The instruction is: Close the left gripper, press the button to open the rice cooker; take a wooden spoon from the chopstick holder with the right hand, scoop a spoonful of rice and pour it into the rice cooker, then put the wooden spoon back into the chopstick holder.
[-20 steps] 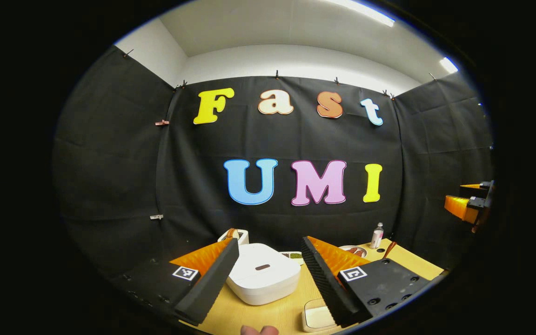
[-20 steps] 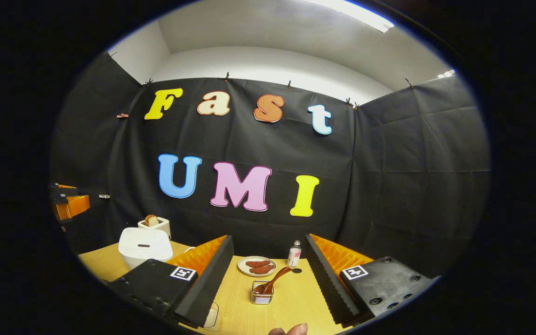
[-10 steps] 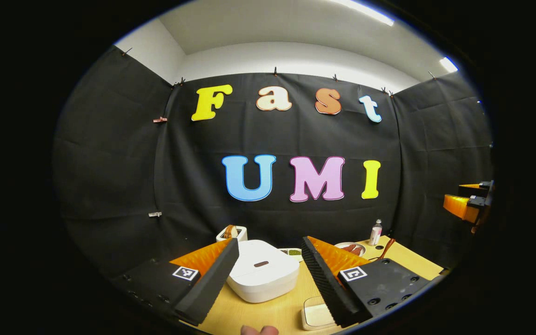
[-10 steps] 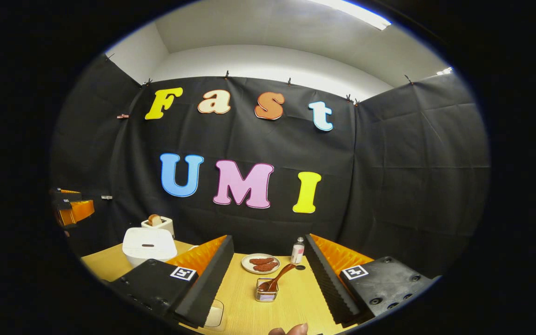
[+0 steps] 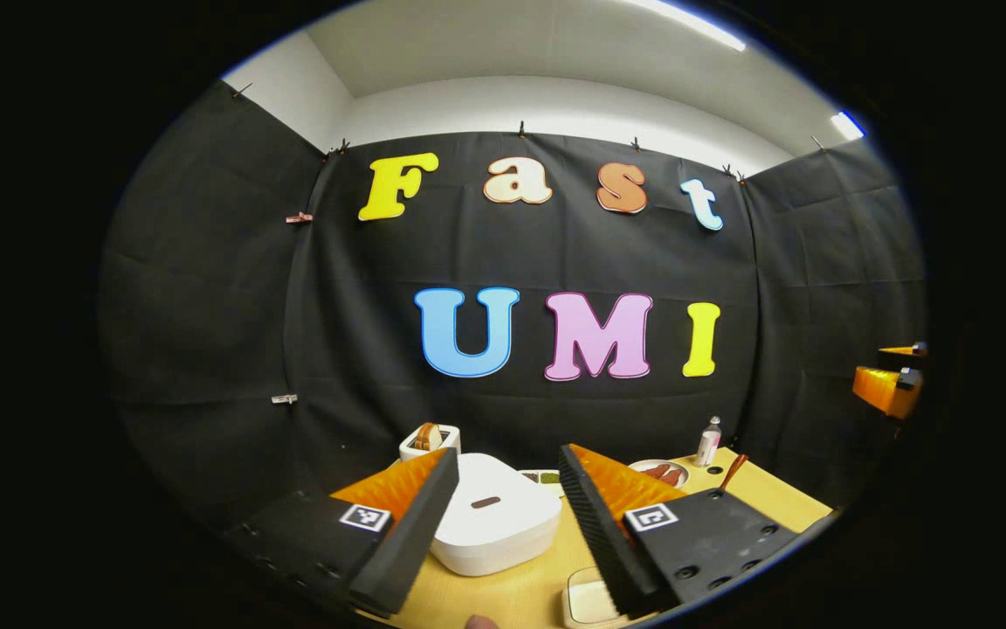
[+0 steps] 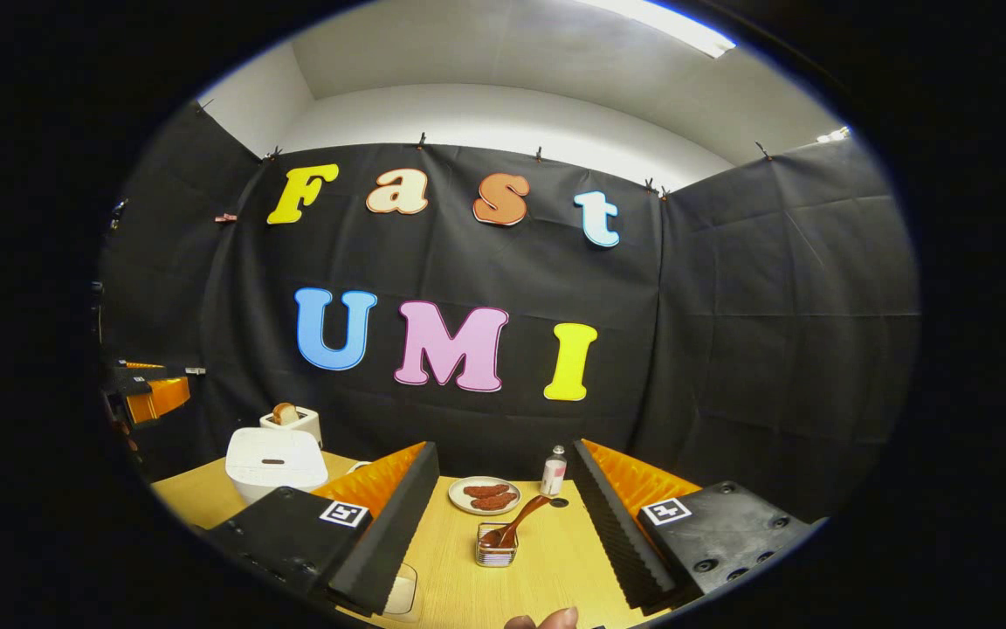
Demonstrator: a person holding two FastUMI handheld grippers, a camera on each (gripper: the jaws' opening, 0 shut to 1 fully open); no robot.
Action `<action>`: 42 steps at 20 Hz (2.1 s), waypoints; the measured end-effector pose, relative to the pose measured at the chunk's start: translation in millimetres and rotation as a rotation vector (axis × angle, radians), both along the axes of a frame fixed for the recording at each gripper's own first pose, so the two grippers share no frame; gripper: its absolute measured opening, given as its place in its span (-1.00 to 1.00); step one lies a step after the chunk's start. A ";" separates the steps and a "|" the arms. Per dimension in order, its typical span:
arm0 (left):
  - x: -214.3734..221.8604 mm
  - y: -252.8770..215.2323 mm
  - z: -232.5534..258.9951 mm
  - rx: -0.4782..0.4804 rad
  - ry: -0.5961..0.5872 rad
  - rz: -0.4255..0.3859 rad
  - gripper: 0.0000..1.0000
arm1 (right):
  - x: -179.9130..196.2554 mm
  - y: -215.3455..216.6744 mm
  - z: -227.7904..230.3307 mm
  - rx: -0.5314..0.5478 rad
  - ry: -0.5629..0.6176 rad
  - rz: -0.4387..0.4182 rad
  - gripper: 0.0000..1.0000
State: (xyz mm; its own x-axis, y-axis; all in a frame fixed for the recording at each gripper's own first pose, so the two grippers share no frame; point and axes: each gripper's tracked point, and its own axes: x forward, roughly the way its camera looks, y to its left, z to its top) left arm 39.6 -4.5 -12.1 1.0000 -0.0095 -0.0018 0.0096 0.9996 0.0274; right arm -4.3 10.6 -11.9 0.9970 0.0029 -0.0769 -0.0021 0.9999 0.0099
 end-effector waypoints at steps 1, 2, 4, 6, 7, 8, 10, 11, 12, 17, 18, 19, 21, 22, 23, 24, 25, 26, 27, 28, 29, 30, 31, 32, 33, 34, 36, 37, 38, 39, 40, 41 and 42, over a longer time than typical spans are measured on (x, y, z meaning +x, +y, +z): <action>7.8 -0.3 -0.9 0.011 0.000 -0.008 0.31 | 0.3 -0.7 -1.4 -0.002 0.004 -0.005 0.94; 16.9 -3.6 -6.3 0.014 0.010 -0.022 0.05 | 1.7 -1.7 -1.7 -0.001 0.006 -0.012 0.94; 39.3 2.4 -21.1 0.001 0.043 -0.015 -0.47 | 4.2 0.0 -3.1 0.002 0.013 -0.020 0.94; 60.5 6.0 -34.2 -0.041 0.071 -0.009 -0.83 | 6.2 1.6 -1.1 -0.008 0.005 -0.023 0.94; 72.0 7.4 -41.8 -0.066 0.086 -0.016 -0.85 | 7.5 2.3 -0.5 -0.015 0.002 -0.021 0.94; 84.0 10.2 -54.8 -0.089 0.111 -0.020 -0.86 | 8.7 4.0 -0.8 -0.022 0.001 -0.017 0.95; 109.1 18.4 -77.2 -0.135 0.165 -0.023 -0.87 | 13.5 5.3 -3.0 -0.033 0.005 -0.012 0.94; 120.0 20.6 -87.6 -0.169 0.194 -0.034 -0.87 | 16.1 3.8 -4.1 -0.035 0.005 -0.010 0.94; 129.3 21.5 -100.4 -0.195 0.227 -0.052 -0.87 | 19.5 2.2 -3.8 -0.037 0.005 -0.011 0.94; 190.0 37.1 -161.2 -0.246 0.382 -0.022 -0.86 | 31.9 -10.2 -7.8 -0.052 0.013 -0.004 0.94; 195.5 40.2 -173.3 -0.252 0.409 -0.014 -0.86 | 31.8 -13.0 -7.6 -0.048 0.014 -0.004 0.94; 201.4 40.6 -184.3 -0.264 0.439 -0.015 -0.87 | 31.9 -17.1 -9.2 -0.048 0.017 -0.007 0.94; 209.0 41.6 -204.7 -0.270 0.493 -0.015 -0.87 | 30.6 -24.0 -12.5 -0.053 0.024 -0.016 0.95; 211.7 41.6 -213.8 -0.264 0.514 -0.012 -0.87 | 29.5 -26.8 -14.7 -0.058 0.028 -0.019 0.94; 213.9 41.8 -219.5 -0.255 0.530 -0.009 -0.87 | 28.1 -29.3 -17.3 -0.062 0.034 -0.023 0.94; 215.8 42.3 -223.9 -0.249 0.543 -0.011 -0.87 | 27.9 -32.5 -19.3 -0.063 0.039 -0.027 0.94; 215.6 40.4 -226.0 -0.242 0.553 -0.014 -0.87 | 25.9 -35.0 -20.4 -0.063 0.044 -0.032 0.94; 219.2 40.3 -224.3 -0.227 0.544 -0.016 -0.82 | 24.4 -38.8 -21.5 -0.062 0.047 -0.041 0.94; 221.6 39.7 -226.3 -0.213 0.553 -0.020 -0.82 | 22.9 -41.2 -22.7 -0.060 0.049 -0.048 0.94; 221.9 38.9 -228.1 -0.202 0.558 -0.023 -0.87 | 22.2 -43.4 -23.3 -0.060 0.051 -0.053 0.94; 220.4 37.8 -230.5 -0.196 0.574 -0.023 -0.87 | 21.0 -44.9 -24.3 -0.062 0.052 -0.059 0.94; 219.3 37.6 -233.2 -0.192 0.580 -0.026 -0.86 | 20.7 -46.9 -25.6 -0.066 0.054 -0.065 0.94; 217.5 37.2 -235.1 -0.190 0.589 -0.032 -0.85 | 20.0 -47.8 -27.3 -0.066 0.057 -0.070 0.94; 216.1 35.9 -239.9 -0.198 0.620 -0.037 -0.84 | 19.5 -47.9 -28.9 -0.064 0.061 -0.071 0.94; 214.9 35.6 -240.0 -0.203 0.624 -0.039 -0.85 | 18.1 -46.3 -30.1 -0.062 0.065 -0.072 0.94; 214.7 34.8 -242.4 -0.215 0.659 -0.038 -0.84 | 18.8 -45.1 -29.9 -0.063 0.066 -0.071 0.95; 215.4 36.1 -240.6 -0.198 0.667 -0.036 -0.84 | 18.9 -42.7 -26.3 -0.068 0.056 -0.071 0.96; 215.7 37.5 -236.8 -0.171 0.660 -0.036 -0.84 | 18.7 -40.8 -25.0 -0.067 0.051 -0.069 0.95; 217.1 38.0 -232.4 -0.142 0.642 -0.035 -0.85 | 19.3 -39.7 -23.8 -0.066 0.049 -0.066 0.95; 220.3 39.2 -223.5 -0.119 0.611 -0.033 -0.84 | 19.3 -37.8 -22.5 -0.066 0.046 -0.064 0.94; 222.7 38.8 -212.4 -0.102 0.573 -0.028 -0.84 | 19.2 -37.5 -20.9 -0.068 0.042 -0.064 0.94; 225.8 39.4 -199.8 -0.087 0.535 -0.023 -0.84 | 19.9 -37.3 -20.3 -0.070 0.038 -0.064 0.94; 227.4 41.6 -188.7 -0.073 0.496 -0.017 -0.86 | 19.9 -35.9 -20.5 -0.070 0.039 -0.062 0.94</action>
State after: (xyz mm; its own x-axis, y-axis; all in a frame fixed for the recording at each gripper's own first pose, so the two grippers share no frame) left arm 267.0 37.1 -200.7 0.8783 -0.0441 -0.4760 0.0203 0.9983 -0.0551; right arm 15.6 -25.3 -32.5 0.9914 -0.0655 -0.1133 0.0588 0.9964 -0.0616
